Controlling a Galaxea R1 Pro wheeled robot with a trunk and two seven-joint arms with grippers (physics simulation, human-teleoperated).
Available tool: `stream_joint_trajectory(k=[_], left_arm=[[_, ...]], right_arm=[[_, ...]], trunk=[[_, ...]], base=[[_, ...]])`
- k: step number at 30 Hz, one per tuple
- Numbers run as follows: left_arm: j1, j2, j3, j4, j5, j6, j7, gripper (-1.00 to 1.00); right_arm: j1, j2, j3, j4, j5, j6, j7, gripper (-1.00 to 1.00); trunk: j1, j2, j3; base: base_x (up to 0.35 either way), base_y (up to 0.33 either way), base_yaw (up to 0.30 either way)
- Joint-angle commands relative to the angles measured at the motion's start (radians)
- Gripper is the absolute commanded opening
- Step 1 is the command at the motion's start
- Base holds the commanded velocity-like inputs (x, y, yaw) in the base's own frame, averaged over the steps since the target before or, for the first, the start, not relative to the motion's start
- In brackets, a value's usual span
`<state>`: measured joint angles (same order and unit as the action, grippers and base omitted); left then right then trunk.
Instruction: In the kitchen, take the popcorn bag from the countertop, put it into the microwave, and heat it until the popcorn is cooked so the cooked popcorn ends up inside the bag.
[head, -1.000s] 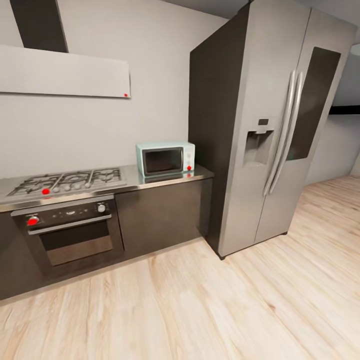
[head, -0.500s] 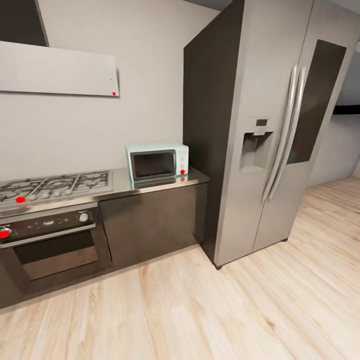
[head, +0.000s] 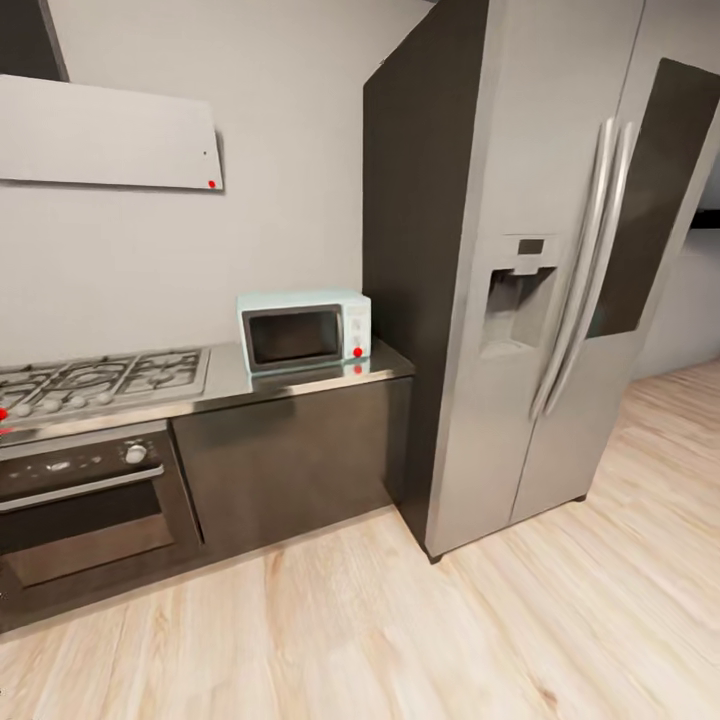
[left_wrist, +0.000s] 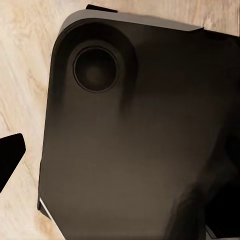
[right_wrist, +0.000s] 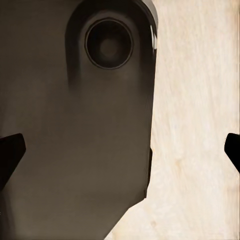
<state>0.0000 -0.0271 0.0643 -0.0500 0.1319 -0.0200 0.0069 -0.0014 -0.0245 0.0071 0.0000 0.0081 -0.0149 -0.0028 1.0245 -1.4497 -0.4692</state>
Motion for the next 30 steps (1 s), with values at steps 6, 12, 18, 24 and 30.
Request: stream_joint_trajectory(k=[6, 12, 18, 24, 30], left_arm=[[0.0, 0.0, 0.006, -0.001, 0.006, -0.005, 0.001, 1.0], [0.0, 0.001, 0.006, -0.002, 0.006, -0.005, 0.001, 1.0], [0.0, 0.001, 0.006, -0.002, 0.006, -0.005, 0.001, 1.0], [0.0, 0.001, 0.006, -0.003, 0.006, -0.006, 0.001, 1.0], [0.0, 0.0, 0.006, -0.004, 0.006, -0.006, 0.001, 1.0]], right_arm=[[0.0, 0.001, 0.001, 0.0, 0.001, -0.002, 0.0, 1.0], [0.0, 0.001, 0.001, 0.0, 0.001, -0.002, 0.0, 1.0], [0.0, 0.001, 0.001, 0.0, 0.001, -0.003, 0.0, 1.0], [0.0, 0.001, 0.001, 0.0, 0.001, -0.002, 0.0, 1.0], [0.0, 0.001, 0.001, 0.0, 0.001, -0.002, 0.0, 1.0]], trunk=[[0.001, 0.0, -0.001], [0.001, 0.0, -0.001], [0.001, 0.0, -0.001], [0.001, 0.0, -0.001], [0.001, 0.0, -0.001]], base=[[0.248, -0.127, 0.262], [0.14, -0.08, 0.27], [0.03, -0.007, 0.27], [0.001, 0.0, 0.27], [0.0, 0.0, 0.27]])
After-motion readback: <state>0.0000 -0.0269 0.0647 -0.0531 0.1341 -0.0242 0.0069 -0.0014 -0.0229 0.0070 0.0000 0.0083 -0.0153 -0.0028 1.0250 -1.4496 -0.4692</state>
